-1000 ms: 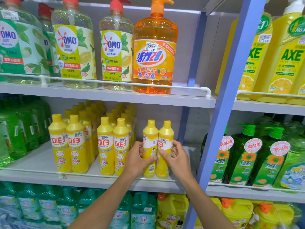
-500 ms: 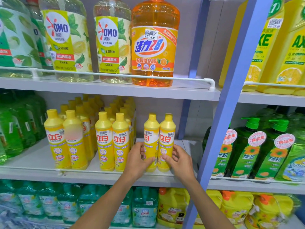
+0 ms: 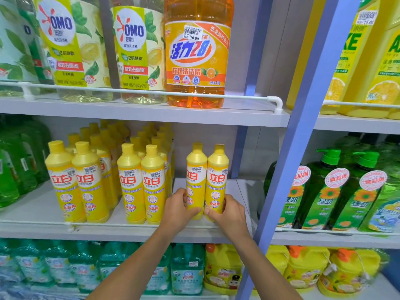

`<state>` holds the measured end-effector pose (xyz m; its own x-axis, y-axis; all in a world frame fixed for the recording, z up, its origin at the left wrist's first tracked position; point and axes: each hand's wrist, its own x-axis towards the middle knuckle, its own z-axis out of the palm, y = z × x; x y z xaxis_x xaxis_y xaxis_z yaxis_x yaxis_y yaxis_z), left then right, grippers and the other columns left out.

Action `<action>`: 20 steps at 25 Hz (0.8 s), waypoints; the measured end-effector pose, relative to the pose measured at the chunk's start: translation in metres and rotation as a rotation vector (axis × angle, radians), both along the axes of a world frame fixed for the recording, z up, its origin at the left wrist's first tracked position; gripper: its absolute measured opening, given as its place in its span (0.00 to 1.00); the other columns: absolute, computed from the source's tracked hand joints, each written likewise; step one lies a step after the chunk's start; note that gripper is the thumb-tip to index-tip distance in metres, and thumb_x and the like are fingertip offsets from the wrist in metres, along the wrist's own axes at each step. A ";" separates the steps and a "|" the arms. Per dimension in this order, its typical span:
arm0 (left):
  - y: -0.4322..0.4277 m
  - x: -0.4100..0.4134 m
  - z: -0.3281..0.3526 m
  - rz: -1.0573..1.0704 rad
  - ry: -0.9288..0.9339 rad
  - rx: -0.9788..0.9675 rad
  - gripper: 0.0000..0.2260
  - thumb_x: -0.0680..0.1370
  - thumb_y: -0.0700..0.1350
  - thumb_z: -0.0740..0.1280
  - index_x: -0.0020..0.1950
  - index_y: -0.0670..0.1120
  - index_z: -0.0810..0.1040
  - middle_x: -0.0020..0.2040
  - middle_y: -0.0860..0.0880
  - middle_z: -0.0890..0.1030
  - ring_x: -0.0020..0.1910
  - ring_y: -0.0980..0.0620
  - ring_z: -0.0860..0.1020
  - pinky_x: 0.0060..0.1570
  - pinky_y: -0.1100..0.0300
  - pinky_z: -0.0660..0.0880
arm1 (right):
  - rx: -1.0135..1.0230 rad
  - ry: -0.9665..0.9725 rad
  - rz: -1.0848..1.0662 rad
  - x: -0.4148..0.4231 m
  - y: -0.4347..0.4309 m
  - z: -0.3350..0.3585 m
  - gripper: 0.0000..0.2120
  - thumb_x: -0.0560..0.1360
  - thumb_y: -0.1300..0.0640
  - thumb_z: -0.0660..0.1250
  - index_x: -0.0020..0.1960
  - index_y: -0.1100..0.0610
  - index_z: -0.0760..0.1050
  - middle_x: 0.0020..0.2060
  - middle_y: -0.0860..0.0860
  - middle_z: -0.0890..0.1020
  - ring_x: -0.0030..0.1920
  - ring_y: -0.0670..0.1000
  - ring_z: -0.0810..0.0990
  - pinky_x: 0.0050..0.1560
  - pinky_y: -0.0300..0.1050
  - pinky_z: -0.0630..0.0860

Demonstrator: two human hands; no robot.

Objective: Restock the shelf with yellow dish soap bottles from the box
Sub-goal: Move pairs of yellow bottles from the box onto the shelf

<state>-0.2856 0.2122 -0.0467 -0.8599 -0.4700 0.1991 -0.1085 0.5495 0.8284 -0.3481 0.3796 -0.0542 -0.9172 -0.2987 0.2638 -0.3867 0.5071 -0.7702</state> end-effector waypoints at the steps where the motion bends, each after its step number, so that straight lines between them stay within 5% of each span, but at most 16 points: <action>1: 0.001 -0.004 0.001 0.011 -0.013 -0.013 0.22 0.68 0.46 0.81 0.58 0.46 0.77 0.51 0.51 0.84 0.49 0.53 0.82 0.52 0.52 0.82 | 0.020 0.002 -0.012 -0.003 -0.002 0.001 0.26 0.67 0.40 0.78 0.58 0.54 0.77 0.51 0.50 0.84 0.50 0.51 0.83 0.51 0.53 0.82; 9: -0.002 -0.062 0.003 0.114 -0.021 0.021 0.23 0.71 0.47 0.78 0.62 0.46 0.74 0.58 0.48 0.82 0.55 0.48 0.80 0.53 0.56 0.77 | -0.045 -0.114 -0.034 -0.061 -0.024 0.001 0.22 0.68 0.47 0.80 0.58 0.53 0.79 0.52 0.51 0.86 0.51 0.53 0.84 0.55 0.50 0.81; 14: -0.018 -0.105 -0.015 0.163 0.060 0.122 0.16 0.69 0.53 0.76 0.52 0.55 0.74 0.49 0.53 0.83 0.47 0.51 0.81 0.48 0.52 0.80 | -0.183 -0.198 -0.047 -0.097 -0.044 -0.007 0.19 0.68 0.47 0.79 0.56 0.50 0.80 0.48 0.49 0.85 0.47 0.52 0.82 0.42 0.38 0.75; 17: -0.026 -0.125 -0.035 0.229 0.137 0.219 0.16 0.64 0.55 0.78 0.47 0.56 0.77 0.44 0.55 0.85 0.45 0.53 0.84 0.48 0.47 0.82 | -0.203 -0.156 -0.051 -0.116 -0.055 -0.017 0.23 0.62 0.37 0.74 0.50 0.50 0.80 0.45 0.48 0.85 0.47 0.54 0.82 0.47 0.47 0.78; 20: -0.028 -0.136 -0.036 0.267 0.182 0.222 0.18 0.64 0.49 0.82 0.46 0.52 0.77 0.42 0.54 0.84 0.43 0.51 0.83 0.43 0.58 0.80 | -0.213 -0.148 -0.114 -0.130 -0.065 -0.027 0.23 0.62 0.38 0.73 0.50 0.51 0.79 0.43 0.49 0.85 0.46 0.55 0.82 0.47 0.53 0.81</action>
